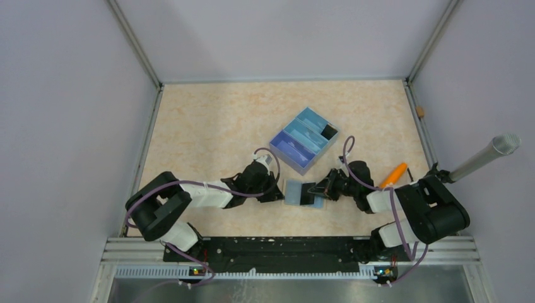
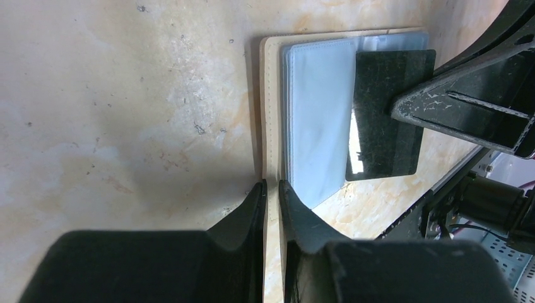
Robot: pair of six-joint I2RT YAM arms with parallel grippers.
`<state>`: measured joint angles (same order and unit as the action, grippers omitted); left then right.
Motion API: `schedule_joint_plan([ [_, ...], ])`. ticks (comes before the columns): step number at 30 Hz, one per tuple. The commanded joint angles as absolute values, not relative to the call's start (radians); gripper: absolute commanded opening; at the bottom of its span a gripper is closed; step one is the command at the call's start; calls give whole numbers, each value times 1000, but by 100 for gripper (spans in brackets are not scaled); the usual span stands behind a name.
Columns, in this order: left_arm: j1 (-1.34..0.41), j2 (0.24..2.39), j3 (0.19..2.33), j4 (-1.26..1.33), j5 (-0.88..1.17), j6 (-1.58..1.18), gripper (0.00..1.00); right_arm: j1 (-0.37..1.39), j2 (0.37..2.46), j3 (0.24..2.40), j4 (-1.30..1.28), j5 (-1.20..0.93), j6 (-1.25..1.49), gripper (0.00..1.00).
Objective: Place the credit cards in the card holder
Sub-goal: Insert the credit card into the card holder.
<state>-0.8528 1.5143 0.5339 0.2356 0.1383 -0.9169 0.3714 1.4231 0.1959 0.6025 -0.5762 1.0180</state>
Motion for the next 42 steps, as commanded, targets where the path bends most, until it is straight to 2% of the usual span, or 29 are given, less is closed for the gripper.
schedule_joint_plan([
  [1, -856, 1525, 538, 158, 75, -885, 16, 379, 1396, 195, 592, -567, 1003, 0],
  [23, -856, 1534, 544, 153, 83, -882, 13, 388, 1514, 167, 789, -592, 970, 0],
  [42, -856, 1543, 547, 150, 83, -885, 12, 395, 1507, 170, 801, -597, 986, 0],
])
